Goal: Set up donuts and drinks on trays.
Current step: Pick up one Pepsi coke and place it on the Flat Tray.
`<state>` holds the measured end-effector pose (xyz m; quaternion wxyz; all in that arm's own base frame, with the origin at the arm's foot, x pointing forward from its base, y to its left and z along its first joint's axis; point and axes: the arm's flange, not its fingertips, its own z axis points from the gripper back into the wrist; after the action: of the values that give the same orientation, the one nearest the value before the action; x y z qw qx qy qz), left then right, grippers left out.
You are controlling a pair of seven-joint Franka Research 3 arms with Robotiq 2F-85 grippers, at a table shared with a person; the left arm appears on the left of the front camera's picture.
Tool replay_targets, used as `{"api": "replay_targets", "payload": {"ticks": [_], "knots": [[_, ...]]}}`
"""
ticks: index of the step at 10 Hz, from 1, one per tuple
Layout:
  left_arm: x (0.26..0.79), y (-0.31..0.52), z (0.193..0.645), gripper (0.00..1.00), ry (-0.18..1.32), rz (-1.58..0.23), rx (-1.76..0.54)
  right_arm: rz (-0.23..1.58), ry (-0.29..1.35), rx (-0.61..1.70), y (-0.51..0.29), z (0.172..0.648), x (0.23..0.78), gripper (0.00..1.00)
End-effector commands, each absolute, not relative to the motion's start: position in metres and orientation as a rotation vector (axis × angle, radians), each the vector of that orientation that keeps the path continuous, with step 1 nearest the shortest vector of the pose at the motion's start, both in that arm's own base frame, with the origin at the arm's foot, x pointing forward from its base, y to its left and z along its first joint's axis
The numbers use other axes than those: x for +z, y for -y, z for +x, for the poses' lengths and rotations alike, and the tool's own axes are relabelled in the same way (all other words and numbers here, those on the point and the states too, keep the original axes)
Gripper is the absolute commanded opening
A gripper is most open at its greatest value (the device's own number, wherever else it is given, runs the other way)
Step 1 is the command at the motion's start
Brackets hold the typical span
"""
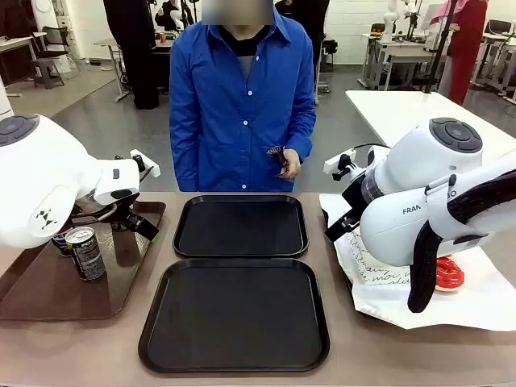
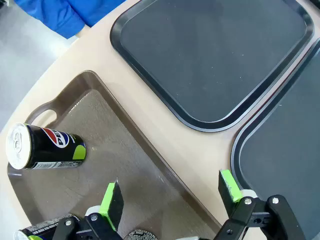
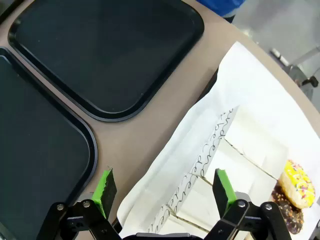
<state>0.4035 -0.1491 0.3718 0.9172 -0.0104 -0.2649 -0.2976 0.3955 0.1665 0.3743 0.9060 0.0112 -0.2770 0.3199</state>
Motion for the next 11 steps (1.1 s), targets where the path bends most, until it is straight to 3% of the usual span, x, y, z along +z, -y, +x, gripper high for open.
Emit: {"api": "replay_targets", "payload": {"ticks": [1, 11], "knots": [[0.3718, 0.1492, 0.4035, 1.0, 0.545, -0.021, -0.612, 0.023, 0.572, 0.661, -0.1665, 0.3955, 0.3743, 1.0], [0.3718, 0.1492, 0.4035, 1.0, 0.545, -0.021, -0.612, 0.023, 0.572, 0.661, -0.1665, 0.3955, 0.3743, 1.0]]}}
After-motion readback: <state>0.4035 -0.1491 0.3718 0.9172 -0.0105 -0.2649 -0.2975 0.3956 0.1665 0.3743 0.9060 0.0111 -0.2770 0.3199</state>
